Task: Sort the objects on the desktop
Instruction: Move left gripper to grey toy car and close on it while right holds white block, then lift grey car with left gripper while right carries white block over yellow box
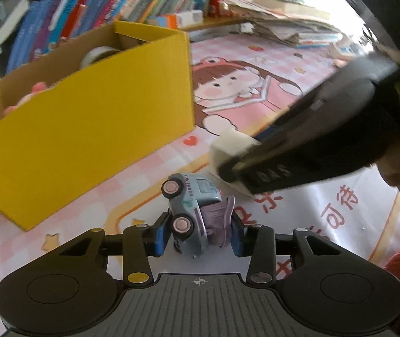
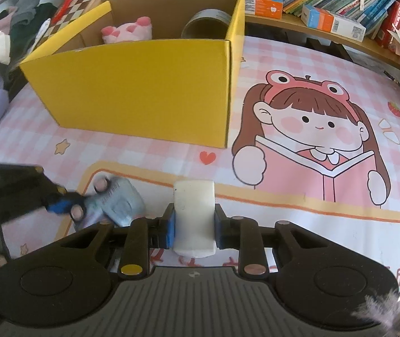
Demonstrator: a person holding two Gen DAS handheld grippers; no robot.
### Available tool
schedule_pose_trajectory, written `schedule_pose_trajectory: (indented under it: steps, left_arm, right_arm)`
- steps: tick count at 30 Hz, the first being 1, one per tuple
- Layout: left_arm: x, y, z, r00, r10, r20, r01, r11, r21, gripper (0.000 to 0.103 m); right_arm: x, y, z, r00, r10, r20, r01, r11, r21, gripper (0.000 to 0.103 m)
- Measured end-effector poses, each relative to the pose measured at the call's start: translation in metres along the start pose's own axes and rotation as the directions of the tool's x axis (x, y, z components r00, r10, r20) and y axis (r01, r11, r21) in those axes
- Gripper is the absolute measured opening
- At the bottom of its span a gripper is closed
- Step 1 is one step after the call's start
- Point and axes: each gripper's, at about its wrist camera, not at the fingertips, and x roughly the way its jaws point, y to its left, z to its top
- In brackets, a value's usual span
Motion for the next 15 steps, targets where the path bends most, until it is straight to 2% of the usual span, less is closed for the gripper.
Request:
schedule_pose_trajectory:
  steps: [6, 15]
  left_arm:
    - [-0.021, 0.011, -0.009, 0.999, 0.044, 0.025, -0.043, 0.998, -0.051, 0.041]
    - [-0.05, 0.012, -0.025, 0.996, 0.075, 0.053, -0.07, 0.994, -0.087, 0.041]
  right_arm:
    - [-0.01, 0.015, -0.006, 1.0, 0.014, 0.013, -0.013, 0.999, -0.031, 0.024]
    - [-0.025, 0.037, -0.017, 0.999, 0.035, 0.032, -0.032, 0.996, -0.077, 0.023]
